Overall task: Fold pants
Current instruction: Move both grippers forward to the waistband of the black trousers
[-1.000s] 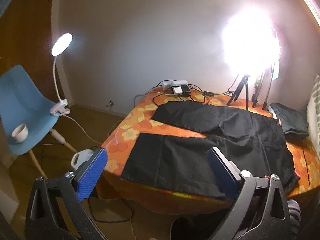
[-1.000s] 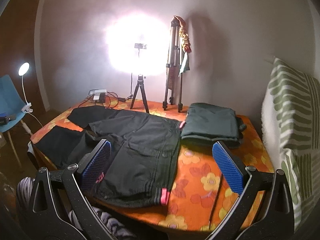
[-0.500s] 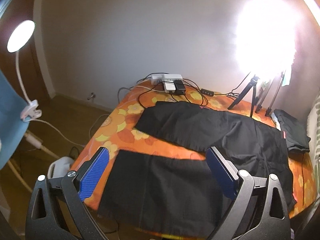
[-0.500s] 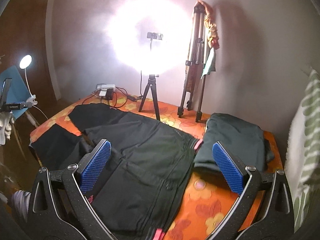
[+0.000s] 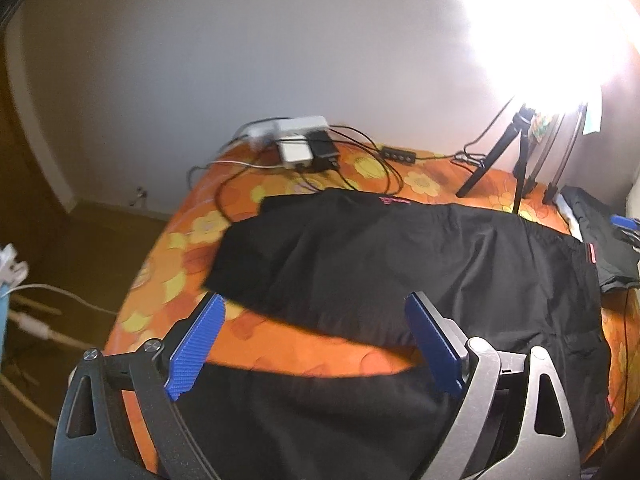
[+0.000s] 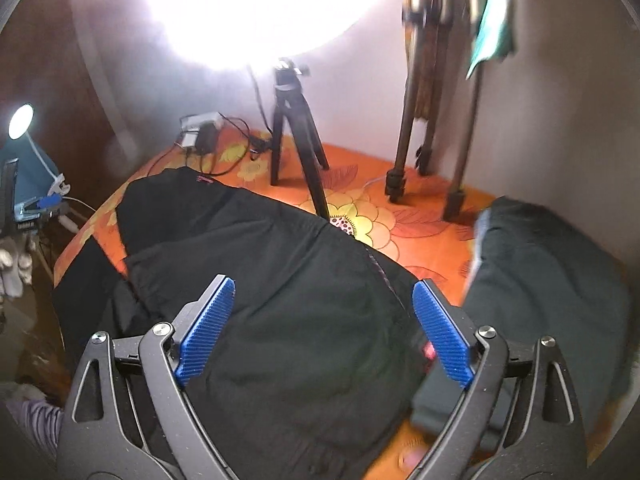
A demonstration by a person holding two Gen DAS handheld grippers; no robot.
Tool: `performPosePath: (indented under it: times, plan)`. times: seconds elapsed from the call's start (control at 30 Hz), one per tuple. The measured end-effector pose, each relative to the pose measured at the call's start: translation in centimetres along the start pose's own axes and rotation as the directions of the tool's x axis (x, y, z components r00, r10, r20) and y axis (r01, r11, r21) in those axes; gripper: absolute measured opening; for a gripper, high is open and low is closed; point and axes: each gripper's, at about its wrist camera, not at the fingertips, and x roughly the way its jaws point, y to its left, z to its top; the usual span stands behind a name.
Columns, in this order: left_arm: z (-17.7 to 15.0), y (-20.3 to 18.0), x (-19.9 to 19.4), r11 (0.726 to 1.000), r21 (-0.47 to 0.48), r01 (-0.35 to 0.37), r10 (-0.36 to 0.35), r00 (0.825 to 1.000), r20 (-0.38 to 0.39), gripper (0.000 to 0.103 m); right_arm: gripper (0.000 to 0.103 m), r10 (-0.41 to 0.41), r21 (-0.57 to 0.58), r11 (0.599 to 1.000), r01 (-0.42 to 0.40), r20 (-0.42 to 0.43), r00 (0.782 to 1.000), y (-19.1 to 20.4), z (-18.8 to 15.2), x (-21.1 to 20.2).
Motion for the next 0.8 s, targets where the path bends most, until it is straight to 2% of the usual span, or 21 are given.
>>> performPosePath:
  times: [0.1, 0.33, 0.57, 0.8]
  plan:
    - [0.8, -1.3, 2.3, 0.999, 0.034, 0.027, -0.027, 0.999, -0.022, 0.091, 0.085, 0.013, 0.005, 1.000, -0.012, -0.066, 0.998, -1.6, 1.2, 4.3]
    - [2.0, -4.3, 6.9, 0.991, 0.092, 0.094, -0.089, 0.994, -0.064, 0.091, 0.085, 0.017, 0.006, 1.000, -0.016, -0.203, 0.979, -4.8, 2.7, 12.3]
    - [2.4, -6.6, 9.9, 0.987, 0.112, 0.114, -0.102, 0.989, -0.102, 0.091, 0.085, 0.044, -0.014, 0.999, -0.050, -0.276, 0.960, -5.8, 2.9, 15.4]
    - [3.3, -7.7, 11.0, 0.986, 0.126, 0.105, -0.092, 0.990, -0.105, 0.091, 0.085, 0.065, -0.053, 0.995, -0.088, -0.331, 0.942, -5.3, 2.4, 17.1]
